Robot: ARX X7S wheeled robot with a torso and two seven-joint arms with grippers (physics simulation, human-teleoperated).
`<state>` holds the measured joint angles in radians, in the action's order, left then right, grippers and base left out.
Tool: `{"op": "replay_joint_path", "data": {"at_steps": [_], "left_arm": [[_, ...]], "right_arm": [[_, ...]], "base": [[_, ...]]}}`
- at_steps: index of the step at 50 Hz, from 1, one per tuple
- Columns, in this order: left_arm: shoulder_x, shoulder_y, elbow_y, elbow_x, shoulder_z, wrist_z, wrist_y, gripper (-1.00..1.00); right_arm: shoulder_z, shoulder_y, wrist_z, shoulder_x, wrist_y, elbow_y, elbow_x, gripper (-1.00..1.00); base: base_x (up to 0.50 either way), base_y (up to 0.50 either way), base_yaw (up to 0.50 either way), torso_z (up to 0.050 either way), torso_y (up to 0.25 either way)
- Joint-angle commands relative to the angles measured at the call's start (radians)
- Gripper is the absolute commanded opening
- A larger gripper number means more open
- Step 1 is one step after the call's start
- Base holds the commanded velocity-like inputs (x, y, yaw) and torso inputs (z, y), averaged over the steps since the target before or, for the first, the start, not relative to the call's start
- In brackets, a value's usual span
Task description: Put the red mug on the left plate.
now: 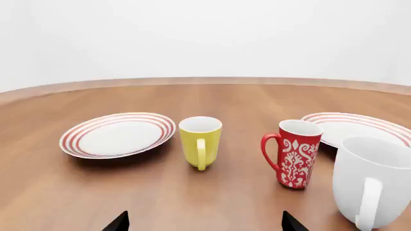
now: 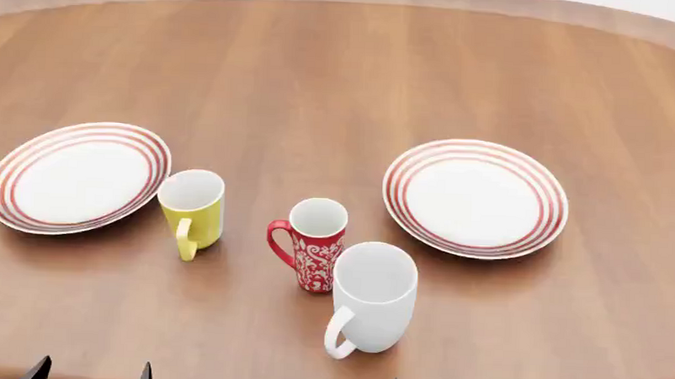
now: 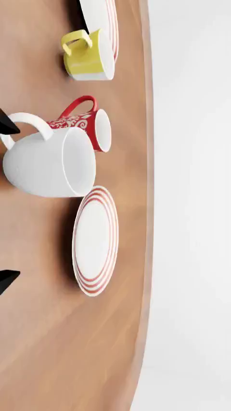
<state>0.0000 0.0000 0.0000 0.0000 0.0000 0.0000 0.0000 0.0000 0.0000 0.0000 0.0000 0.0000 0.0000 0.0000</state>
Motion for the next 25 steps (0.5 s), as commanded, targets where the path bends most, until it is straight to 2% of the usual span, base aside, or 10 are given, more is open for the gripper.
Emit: {"op": "replay_joint_path", "data": {"at_steps": [1,12,25], "left_arm": [[-0.016,0.000,-0.002,-0.014,0.021,-0.015,0.000,1.00],[-0.048,0.002,0.001,-0.041,0.062,-0.046,0.002,1.00],[-0.070,0.002,0.004,-0.057,0.093,-0.065,-0.002,1.00]], "right_arm": [[-0.015,0.002,0.029,0.014,0.019,-0.010,0.016,1.00],[-0.068,-0.002,0.071,0.049,0.006,-0.023,0.019,1.00],[-0.100,-0.010,0.083,0.070,-0.002,-0.037,0.043,1.00]], "base": [[0.00,0.00,0.00,0.000,0.000],[0.03,0.05,0.00,0.000,0.000],[0.24,0.29,0.00,0.000,0.000]]}}
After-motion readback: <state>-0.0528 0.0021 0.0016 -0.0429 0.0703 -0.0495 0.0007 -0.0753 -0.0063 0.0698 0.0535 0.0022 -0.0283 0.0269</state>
